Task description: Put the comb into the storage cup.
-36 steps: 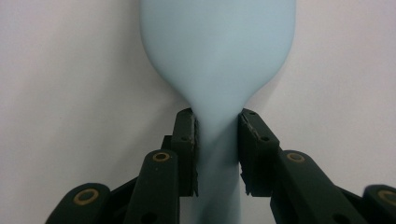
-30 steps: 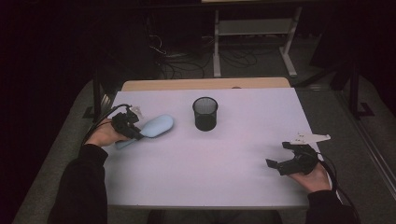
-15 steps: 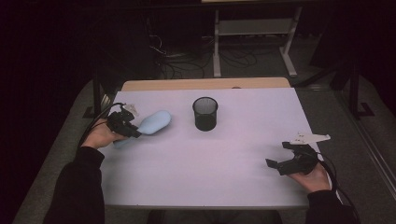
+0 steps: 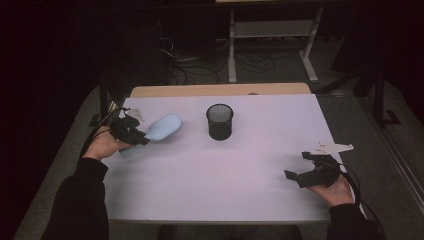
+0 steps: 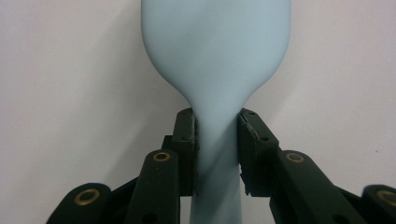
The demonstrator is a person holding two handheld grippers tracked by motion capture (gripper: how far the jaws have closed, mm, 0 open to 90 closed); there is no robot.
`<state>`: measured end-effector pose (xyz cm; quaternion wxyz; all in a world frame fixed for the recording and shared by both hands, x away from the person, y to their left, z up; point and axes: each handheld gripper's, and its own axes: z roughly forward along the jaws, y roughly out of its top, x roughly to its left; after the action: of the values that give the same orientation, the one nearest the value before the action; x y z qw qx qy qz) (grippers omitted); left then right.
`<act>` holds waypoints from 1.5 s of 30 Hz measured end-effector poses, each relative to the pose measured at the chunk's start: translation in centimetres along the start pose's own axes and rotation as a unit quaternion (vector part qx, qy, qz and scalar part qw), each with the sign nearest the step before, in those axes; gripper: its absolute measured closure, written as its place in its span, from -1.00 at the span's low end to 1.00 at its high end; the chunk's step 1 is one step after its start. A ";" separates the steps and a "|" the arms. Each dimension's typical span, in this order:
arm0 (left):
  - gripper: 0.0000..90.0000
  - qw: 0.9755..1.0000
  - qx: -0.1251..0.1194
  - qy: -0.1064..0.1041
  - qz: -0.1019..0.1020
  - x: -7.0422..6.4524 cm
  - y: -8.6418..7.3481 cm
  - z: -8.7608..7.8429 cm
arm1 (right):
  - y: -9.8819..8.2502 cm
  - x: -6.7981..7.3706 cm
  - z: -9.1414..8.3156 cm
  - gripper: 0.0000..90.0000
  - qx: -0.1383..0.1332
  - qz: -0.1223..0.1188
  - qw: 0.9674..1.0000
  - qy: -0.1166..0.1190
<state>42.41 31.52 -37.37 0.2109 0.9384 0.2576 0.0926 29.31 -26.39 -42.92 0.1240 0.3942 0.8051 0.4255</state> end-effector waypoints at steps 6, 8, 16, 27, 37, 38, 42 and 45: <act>0.58 1.000 -0.008 0.011 0.006 -0.3 0.2 -0.8 | 0.0 0.0 0.0 -1.00 -0.001 -0.001 1.000 0.001; 0.58 1.000 -0.013 0.011 0.006 -0.4 0.4 -1.3 | 0.0 0.1 0.0 -1.00 -0.001 -0.001 1.000 0.001; 0.58 0.999 -0.035 0.020 0.011 -1.1 1.4 -3.3 | 0.1 0.1 0.0 -1.00 -0.003 -0.003 1.000 0.001; 0.58 0.998 -0.050 0.029 0.015 -2.2 2.9 -5.3 | 0.3 0.4 0.0 -1.00 -0.005 -0.010 1.000 0.005; 0.58 0.998 -0.052 0.029 0.032 -3.1 4.4 -5.8 | 0.3 0.5 -0.1 -1.00 -0.009 -0.010 1.000 0.011; 0.58 0.998 -0.052 0.031 0.034 -3.1 4.6 -5.9 | 0.3 0.5 -0.1 -1.00 -0.008 -0.009 1.000 0.011; 0.58 0.997 -0.059 0.031 0.038 -3.5 5.0 -6.2 | 0.3 0.5 0.0 -1.00 -0.008 -0.010 1.000 0.010; 0.58 0.996 -0.069 0.030 0.044 -3.8 5.2 -6.5 | 0.3 0.5 0.0 -1.00 -0.007 -0.009 1.000 0.009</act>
<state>39.64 27.78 -29.49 0.2631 0.9288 0.2156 0.1472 29.14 -25.98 -42.62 0.1233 0.3816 0.8068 0.4338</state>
